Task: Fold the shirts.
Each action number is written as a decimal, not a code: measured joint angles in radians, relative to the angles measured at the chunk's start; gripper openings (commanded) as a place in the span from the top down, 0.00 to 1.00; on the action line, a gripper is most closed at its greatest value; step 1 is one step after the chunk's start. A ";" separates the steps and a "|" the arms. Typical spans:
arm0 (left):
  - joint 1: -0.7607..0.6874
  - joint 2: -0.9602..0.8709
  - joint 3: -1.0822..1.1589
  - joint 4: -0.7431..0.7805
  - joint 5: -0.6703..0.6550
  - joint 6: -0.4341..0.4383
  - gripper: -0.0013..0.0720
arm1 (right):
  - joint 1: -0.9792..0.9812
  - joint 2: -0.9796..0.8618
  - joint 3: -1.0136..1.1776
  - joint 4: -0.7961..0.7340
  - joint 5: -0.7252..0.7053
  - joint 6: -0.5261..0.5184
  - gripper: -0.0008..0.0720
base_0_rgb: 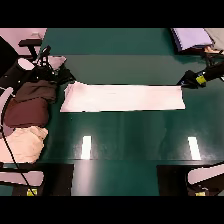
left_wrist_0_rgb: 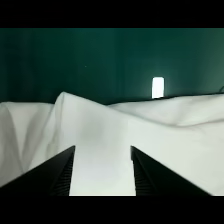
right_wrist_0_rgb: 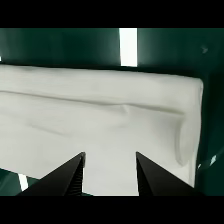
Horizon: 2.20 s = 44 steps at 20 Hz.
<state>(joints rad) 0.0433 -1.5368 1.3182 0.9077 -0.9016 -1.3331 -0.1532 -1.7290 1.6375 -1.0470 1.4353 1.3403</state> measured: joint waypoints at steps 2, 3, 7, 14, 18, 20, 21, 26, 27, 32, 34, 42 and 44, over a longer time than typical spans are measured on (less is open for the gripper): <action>0.000 -0.006 0.016 -0.010 -0.044 0.000 0.96 | -0.055 0.013 -0.029 0.012 0.012 -0.029 0.25; 0.000 -0.008 0.022 -0.016 -0.067 0.003 0.95 | -0.086 0.019 -0.052 0.019 0.017 -0.039 0.24; -0.036 -0.012 0.031 -0.027 -0.123 0.015 0.95 | -0.206 0.003 -0.161 0.063 0.025 -0.076 0.23; -0.230 -0.050 0.039 -0.023 -0.038 -0.052 0.95 | -0.193 -0.101 -0.237 0.231 0.003 -0.142 0.60; -0.333 -0.128 0.098 -0.023 0.016 -0.086 0.95 | -0.136 -0.114 -0.209 0.249 -0.054 -0.157 0.97; -0.371 -0.183 0.158 -0.023 0.030 -0.102 0.95 | -0.118 -0.090 -0.162 0.259 -0.040 -0.159 0.97; -0.389 -0.217 0.194 -0.023 0.034 -0.111 0.95 | -0.108 -0.071 -0.130 0.261 -0.023 -0.158 0.97; -0.476 -0.386 0.384 -0.027 0.026 -0.150 0.95 | -0.010 0.047 0.054 0.267 0.051 -0.105 0.97; -0.492 -0.419 0.420 -0.026 0.020 -0.159 0.95 | 0.019 0.067 0.092 0.272 0.059 -0.092 0.97; -0.542 -0.521 0.522 -0.025 -0.011 -0.189 0.95 | 0.192 0.111 0.274 0.336 0.080 -0.050 0.97; -0.549 -0.535 0.536 -0.023 -0.019 -0.196 0.95 | 0.259 0.117 0.319 0.349 0.078 -0.041 0.97; -0.475 -0.497 0.707 0.159 -0.239 -0.206 0.95 | 0.486 0.096 0.370 0.397 0.000 -0.029 0.97; -0.404 -0.410 0.733 0.265 -0.298 -0.208 0.95 | 0.559 0.064 0.372 0.436 -0.030 -0.042 0.97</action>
<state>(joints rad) -0.3611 -1.9465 2.0514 1.1728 -1.1992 -1.5410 0.4061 -1.6646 2.0094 -0.6113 1.4052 1.2984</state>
